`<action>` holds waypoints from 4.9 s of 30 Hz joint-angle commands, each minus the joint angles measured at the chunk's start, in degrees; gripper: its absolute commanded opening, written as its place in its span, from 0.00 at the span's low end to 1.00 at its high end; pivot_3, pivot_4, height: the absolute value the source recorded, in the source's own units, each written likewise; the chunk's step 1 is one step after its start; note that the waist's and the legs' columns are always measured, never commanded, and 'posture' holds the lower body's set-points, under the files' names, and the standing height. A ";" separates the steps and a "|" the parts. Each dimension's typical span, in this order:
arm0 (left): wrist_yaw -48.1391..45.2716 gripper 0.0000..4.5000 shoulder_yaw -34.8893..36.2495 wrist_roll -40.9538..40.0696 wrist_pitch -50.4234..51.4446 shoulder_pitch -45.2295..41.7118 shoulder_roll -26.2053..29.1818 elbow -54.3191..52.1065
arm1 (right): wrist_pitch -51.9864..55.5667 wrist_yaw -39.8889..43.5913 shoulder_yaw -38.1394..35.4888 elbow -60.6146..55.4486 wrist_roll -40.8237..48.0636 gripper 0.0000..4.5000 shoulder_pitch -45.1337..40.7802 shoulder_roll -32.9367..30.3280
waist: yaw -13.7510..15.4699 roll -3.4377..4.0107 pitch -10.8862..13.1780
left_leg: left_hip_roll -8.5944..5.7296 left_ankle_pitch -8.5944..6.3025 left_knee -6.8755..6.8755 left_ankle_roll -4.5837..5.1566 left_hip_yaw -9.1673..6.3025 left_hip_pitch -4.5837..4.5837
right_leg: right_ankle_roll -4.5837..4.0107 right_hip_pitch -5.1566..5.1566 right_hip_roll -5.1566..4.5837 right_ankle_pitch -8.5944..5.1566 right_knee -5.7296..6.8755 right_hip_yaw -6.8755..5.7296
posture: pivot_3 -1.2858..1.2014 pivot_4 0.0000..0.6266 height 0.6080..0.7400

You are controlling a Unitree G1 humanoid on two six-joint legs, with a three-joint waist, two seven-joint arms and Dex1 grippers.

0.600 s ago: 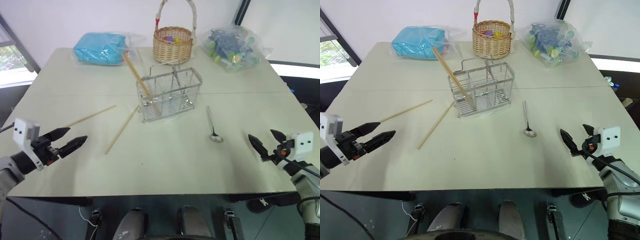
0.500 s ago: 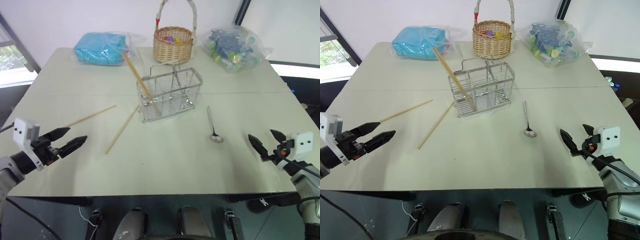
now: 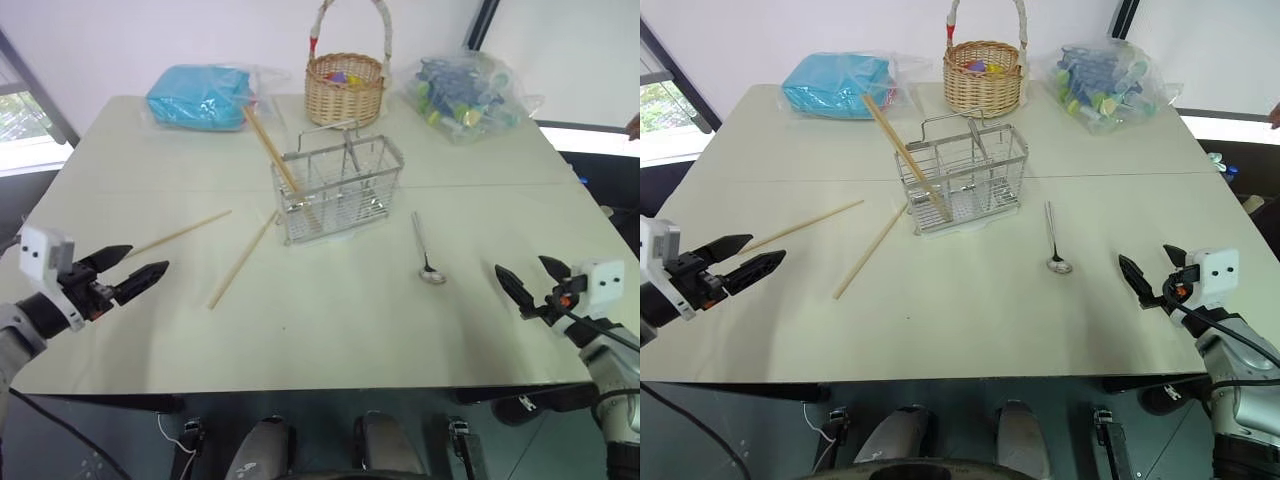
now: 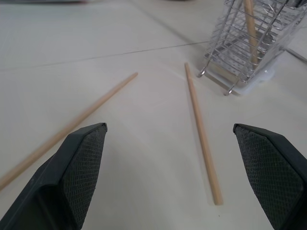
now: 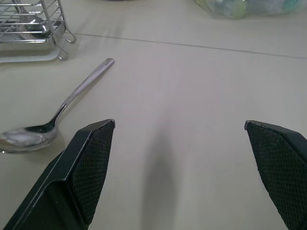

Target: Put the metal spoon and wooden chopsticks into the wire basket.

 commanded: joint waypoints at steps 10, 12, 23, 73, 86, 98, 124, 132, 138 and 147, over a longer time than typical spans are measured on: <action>1.55 0.99 -2.87 -4.36 3.83 -13.45 7.31 -8.19 | 12.69 -0.98 7.64 -9.43 -1.43 1.00 -12.70 -7.99 | -0.03 0.01 -0.01 | -0.01 0.00 0.04 0.00 -0.01 -0.04 | 0.00 -0.02 0.00 0.00 0.00 -0.01 | 0.52 0.24 1.00; 0.49 0.99 -5.03 -5.33 4.35 -15.35 8.51 -9.91 | 18.70 -2.33 9.87 -10.67 -0.78 1.00 -15.58 -8.95 | -0.05 0.00 -0.01 | -0.01 0.00 0.01 0.00 -0.01 -0.04 | 0.00 -0.02 0.00 0.00 -0.01 -0.01 | 0.52 0.24 1.00; -4.58 0.99 -17.04 -5.85 2.83 -25.97 8.47 -11.46 | 52.50 -14.00 16.14 -17.29 5.75 1.00 -27.65 -2.30 | -0.06 0.01 0.00 | 0.00 0.00 0.01 0.00 -0.01 -0.09 | 0.00 -0.07 0.03 0.00 -0.01 -0.02 | 0.52 0.24 1.00; -2.40 1.00 -21.20 -5.38 3.47 -36.16 5.00 -9.58 | 22.83 -18.53 13.28 10.03 -5.47 0.01 -49.77 8.36 | -2.76 0.01 0.00 | 0.06 0.02 0.02 -0.02 0.06 -0.07 | 0.00 -0.24 0.20 0.01 0.15 0.00 | 0.52 0.24 1.00; -1.07 1.00 -21.20 -3.64 2.20 -38.62 3.25 -6.80 | 7.85 -18.41 14.81 18.76 -3.25 0.01 -64.79 23.06 | -3.17 0.01 0.00 | -0.03 0.03 0.05 -0.05 -0.16 -0.06 | -0.21 -0.39 0.16 0.13 0.71 -0.03 | 0.52 0.24 1.00; 1.98 1.00 -19.75 -4.25 2.91 -40.10 3.20 -7.11 | -3.26 -15.38 17.10 30.48 -5.38 0.07 -63.23 28.07 | -3.42 0.02 0.00 | -0.01 0.03 0.11 -0.05 -0.12 -0.05 | -0.21 -0.51 0.17 0.14 0.80 -0.03 | 0.52 0.24 1.00; 1.52 1.00 -20.62 7.31 5.48 -33.09 12.65 3.89 | 24.64 12.71 17.86 -2.04 12.85 0.99 -56.06 -0.18 | -3.00 0.02 0.00 | 0.00 0.01 -0.04 -0.01 -0.16 -0.09 | -0.21 -0.48 0.16 0.14 0.75 -0.03 | 0.52 0.24 1.00; -12.33 1.00 -20.57 11.94 -4.94 -29.80 16.85 18.19 | 32.92 21.48 16.87 -22.68 22.86 0.99 -31.70 -9.65 | -1.64 0.04 0.04 | -0.07 -0.05 0.02 0.10 -0.05 -0.16 | -0.21 -0.48 0.04 0.14 0.69 -0.04 | 0.52 0.24 1.00; -24.34 1.00 -24.09 16.50 -14.20 -31.37 17.52 34.71 | 33.41 16.73 16.53 -24.70 22.55 0.99 -27.43 -8.47 | -1.52 0.01 0.02 | -0.03 -0.05 0.07 0.09 0.01 -0.07 | -0.21 -0.44 0.04 0.14 0.66 -0.07 | 0.52 0.24 1.00; -26.87 1.00 -32.11 29.05 -28.35 -49.64 10.98 64.46 | 35.59 11.24 15.34 -25.64 25.08 0.99 -26.99 -8.12 | -0.05 -0.27 -0.05 | -0.13 -0.05 0.16 0.09 -0.02 -0.11 | -0.20 -0.41 0.04 0.14 0.72 -0.19 | 0.52 0.24 1.00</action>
